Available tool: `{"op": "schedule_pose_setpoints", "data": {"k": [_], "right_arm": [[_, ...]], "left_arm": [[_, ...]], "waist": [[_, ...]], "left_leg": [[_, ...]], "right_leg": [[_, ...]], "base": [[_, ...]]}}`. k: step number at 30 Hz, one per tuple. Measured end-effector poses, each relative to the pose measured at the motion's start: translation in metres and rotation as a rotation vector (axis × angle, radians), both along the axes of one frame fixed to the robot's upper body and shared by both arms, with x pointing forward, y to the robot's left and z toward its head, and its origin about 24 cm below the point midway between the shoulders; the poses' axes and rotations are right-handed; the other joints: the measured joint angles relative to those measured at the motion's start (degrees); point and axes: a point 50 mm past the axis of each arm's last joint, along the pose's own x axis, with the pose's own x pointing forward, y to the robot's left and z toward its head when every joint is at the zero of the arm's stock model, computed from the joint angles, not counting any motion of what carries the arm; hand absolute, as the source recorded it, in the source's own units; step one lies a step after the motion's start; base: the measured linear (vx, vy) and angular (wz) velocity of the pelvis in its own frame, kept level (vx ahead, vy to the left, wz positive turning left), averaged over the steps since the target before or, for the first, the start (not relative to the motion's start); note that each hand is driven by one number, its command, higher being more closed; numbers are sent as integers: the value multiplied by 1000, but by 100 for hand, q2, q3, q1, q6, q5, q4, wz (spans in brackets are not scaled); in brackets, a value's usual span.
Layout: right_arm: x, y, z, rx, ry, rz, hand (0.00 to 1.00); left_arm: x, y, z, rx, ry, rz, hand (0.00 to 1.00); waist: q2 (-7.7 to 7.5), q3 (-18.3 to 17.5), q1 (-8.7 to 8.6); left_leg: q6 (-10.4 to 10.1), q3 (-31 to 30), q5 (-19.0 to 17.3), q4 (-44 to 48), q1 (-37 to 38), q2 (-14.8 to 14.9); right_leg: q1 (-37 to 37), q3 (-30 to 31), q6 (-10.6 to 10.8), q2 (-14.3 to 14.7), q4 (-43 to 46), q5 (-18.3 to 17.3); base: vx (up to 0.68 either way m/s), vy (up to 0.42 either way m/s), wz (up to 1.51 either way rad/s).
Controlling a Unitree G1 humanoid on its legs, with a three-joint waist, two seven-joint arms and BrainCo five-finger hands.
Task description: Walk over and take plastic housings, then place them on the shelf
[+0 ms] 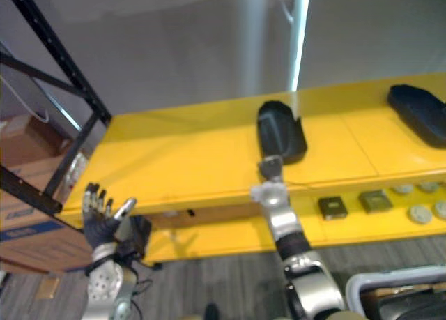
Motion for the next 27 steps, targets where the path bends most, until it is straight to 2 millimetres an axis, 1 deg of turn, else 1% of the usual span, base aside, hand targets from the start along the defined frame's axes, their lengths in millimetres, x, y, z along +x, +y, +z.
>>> {"op": "schedule_pose_setpoints", "data": {"k": [10,15,19,22,27], "right_arm": [[9,-10,8,-24,8,-70,100],[16,-23,22,-48,-31,-101,100],[19,-27,30,-70,-57,-102,100],[22,-27,36,-86,-76,-104,100],[23,-32,40,-99,-85,-114,100]], "left_arm": [[-1,1,-2,-9,11,30,0],[1,-9,-7,-24,32,-13,0],[1,-9,-12,-26,50,-17,0],[2,-10,-11,-26,46,-21,0],[5,-14,-9,-29,38,-36,0]], "waist": [[34,2,17],[144,51,38],[153,45,69],[159,43,74],[168,40,101]], "left_leg": [[0,-13,0,0,2,-7],[10,-133,12,0,-32,-23],[0,-131,18,1,-48,23],[-16,-125,28,31,-113,42],[-20,-114,30,44,-97,61]], "right_leg": [[1,-2,-30,-8,2,-24],[-4,-32,5,-19,102,-52],[-51,-29,-11,-1,178,-85],[-141,-17,-25,6,242,-106],[-195,9,-57,2,392,-189]], "base": [[1,0,0],[-11,-8,9],[-1,-3,1],[6,-23,0],[2,-13,-1]]}}
